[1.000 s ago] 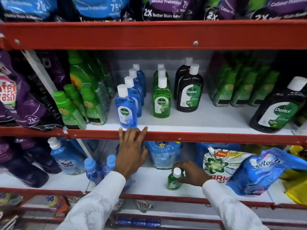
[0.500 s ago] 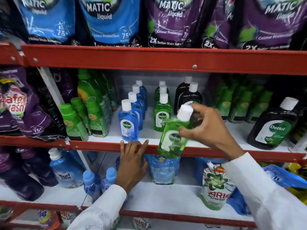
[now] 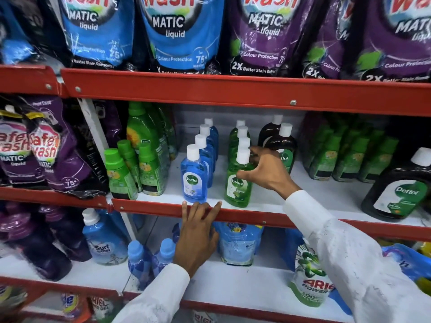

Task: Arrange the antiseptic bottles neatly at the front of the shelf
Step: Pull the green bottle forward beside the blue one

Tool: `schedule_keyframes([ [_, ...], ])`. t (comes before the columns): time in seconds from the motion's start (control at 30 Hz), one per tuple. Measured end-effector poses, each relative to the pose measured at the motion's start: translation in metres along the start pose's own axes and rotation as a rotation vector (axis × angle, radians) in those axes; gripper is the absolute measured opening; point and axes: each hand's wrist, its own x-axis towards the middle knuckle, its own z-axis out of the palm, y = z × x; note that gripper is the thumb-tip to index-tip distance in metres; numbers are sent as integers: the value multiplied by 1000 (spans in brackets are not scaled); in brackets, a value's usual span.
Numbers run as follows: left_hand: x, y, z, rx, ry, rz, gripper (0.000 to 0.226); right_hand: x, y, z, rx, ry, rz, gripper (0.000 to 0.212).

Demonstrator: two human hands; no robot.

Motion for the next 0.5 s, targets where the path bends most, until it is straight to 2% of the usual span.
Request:
schedule_keyframes([
  [0.23, -3, 11, -3, 0, 32, -58, 71, -3, 0, 3, 33, 2, -41, 67],
  [0.33, 0, 26, 1, -11, 30, -19, 69, -21, 13, -3, 92, 57, -40, 70],
  [0.4, 2, 36, 7, 4, 33, 29, 65, -42, 28, -6, 108, 218, -43, 62],
  [0.5, 5, 54, 19, 34, 69, 59, 64, -81, 65, -12, 99, 569, 5, 49],
])
